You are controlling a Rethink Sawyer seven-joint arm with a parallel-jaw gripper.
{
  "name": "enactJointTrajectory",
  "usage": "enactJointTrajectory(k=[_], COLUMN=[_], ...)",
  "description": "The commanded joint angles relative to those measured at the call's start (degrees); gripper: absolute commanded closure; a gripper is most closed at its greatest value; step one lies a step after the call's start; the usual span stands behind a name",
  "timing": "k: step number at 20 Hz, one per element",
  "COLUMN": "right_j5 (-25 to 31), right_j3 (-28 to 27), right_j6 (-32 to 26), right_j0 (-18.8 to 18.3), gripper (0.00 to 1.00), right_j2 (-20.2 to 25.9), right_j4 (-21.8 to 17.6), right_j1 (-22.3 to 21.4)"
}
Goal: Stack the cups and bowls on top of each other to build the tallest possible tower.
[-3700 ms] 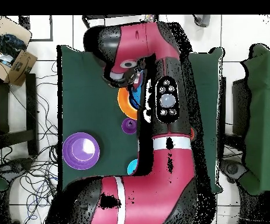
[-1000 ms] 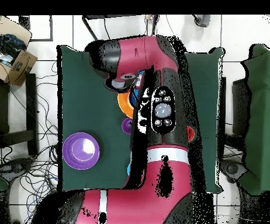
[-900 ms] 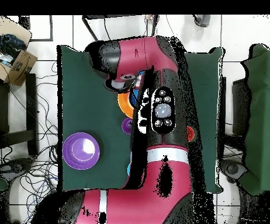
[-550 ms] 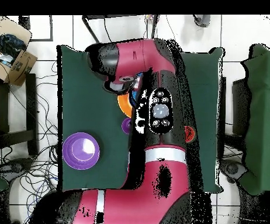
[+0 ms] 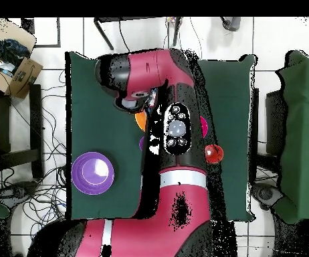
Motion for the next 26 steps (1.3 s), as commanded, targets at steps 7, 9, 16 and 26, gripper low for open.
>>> enactJointTrajectory(k=[7,9,16,26], right_j5=[-5.5,-6.5,-9.6,-11.0], right_j3=[8.1,8.8,9.7,10.1], right_j6=[4.1,4.1,4.6,4.4], right_j0=[0.8,0.8,0.6,0.3], gripper=[1.0,1.0,1.0,1.0], right_j2=[0.8,0.6,0.4,1.2], right_j4=[0.9,0.8,0.9,2.6], right_j1=[2.1,2.1,2.6,3.1])
